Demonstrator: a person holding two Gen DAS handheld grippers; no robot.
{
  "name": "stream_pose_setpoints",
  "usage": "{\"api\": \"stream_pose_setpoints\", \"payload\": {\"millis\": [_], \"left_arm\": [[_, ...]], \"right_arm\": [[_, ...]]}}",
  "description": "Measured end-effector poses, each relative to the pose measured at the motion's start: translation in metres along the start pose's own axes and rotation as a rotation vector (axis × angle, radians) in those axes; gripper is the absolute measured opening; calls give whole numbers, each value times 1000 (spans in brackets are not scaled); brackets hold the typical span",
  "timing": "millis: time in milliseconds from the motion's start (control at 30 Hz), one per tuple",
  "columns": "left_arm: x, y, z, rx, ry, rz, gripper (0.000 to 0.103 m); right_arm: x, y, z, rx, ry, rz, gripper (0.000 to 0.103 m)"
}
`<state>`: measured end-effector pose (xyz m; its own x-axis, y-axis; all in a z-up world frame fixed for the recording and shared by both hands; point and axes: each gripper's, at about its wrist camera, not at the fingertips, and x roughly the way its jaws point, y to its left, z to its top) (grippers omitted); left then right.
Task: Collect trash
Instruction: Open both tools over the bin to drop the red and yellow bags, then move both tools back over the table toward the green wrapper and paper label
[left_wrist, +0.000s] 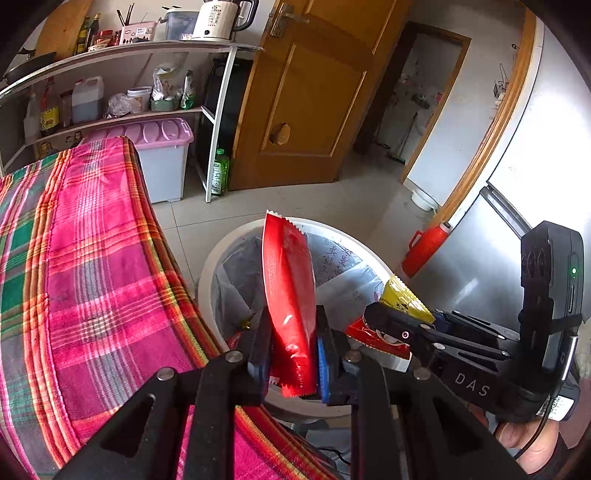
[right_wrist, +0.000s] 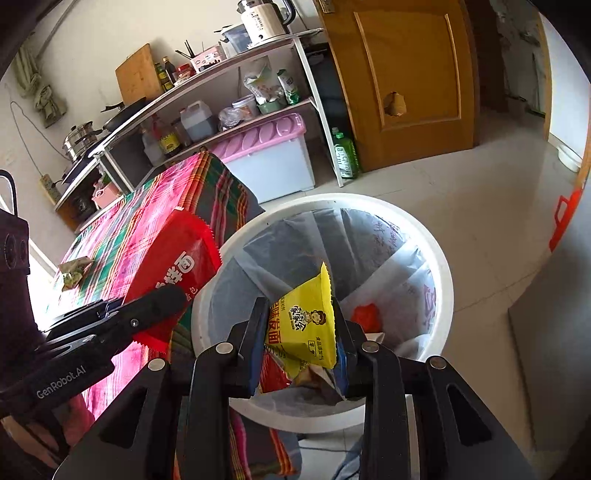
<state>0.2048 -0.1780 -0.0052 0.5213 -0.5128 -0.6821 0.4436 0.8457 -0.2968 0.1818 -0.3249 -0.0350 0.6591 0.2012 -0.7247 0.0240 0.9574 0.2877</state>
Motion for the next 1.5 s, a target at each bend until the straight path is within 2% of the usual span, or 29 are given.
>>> {"api": "stream_pose_setpoints", "payload": {"millis": [200, 333, 467, 767, 1133, 1500], "left_arm": [[14, -2, 2, -7, 34, -20, 25], [11, -3, 2, -11, 25, -20, 25], [4, 0, 2, -16, 12, -12, 25], [-29, 4, 1, -25, -57, -6, 25], [-80, 17, -8, -38, -145, 36, 25], [-123, 44, -29, -81, -202, 92, 25]], "right_arm": [[3, -8, 0, 15, 7, 0, 33], [0, -9, 1, 19, -3, -1, 40], [-4, -8, 1, 17, -12, 0, 40], [-26, 12, 1, -26, -54, 20, 40], [-49, 53, -3, -117, -95, 54, 40], [-57, 97, -15, -208, -100, 129, 40]]}}
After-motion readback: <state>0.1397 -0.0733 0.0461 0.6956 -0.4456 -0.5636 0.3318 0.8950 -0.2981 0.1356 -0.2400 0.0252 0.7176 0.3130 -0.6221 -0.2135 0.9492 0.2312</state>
